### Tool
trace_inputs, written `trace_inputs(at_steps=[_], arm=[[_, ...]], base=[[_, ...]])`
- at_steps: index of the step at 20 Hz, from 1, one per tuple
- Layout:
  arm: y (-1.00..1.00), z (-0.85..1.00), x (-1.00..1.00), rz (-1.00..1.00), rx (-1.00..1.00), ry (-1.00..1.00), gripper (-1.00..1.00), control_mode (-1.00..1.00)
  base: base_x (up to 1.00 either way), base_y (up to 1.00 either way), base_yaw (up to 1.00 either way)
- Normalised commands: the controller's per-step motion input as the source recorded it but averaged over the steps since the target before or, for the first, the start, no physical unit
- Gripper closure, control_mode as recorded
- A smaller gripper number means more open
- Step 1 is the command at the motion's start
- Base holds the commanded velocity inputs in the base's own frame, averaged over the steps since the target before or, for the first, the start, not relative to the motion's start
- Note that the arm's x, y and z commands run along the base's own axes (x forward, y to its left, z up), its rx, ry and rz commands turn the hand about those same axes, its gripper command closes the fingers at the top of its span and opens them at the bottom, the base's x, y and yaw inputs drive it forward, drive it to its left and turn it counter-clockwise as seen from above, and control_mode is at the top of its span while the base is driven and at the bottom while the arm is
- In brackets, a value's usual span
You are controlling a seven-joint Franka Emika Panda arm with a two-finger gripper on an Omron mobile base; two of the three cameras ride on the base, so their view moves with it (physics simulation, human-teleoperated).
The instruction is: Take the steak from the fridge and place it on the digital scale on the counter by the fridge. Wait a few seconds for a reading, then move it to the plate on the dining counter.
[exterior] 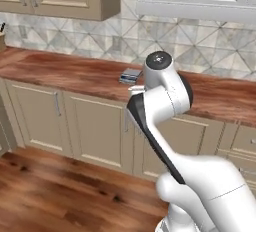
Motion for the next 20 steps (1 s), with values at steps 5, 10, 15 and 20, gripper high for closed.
trace_inputs(at_steps=[5, 10, 15, 20], arm=[[0.0, 0.0, 0.0, 0.0, 0.0, 0.0, 1.0, 1.0], [0.0, 0.0, 0.0, 0.0, 0.0, 0.0, 1.0, 1.0], [0.0, 0.0, 0.0, 0.0, 0.0, 0.0, 1.0, 1.0], [0.0, 0.0, 0.0, 0.0, 0.0, 0.0, 1.0, 1.0]], base=[[0.75, 0.87, -0.58], [0.68, 0.81, -0.57], [0.58, 0.72, -0.54], [0.68, 0.46, -0.45]])
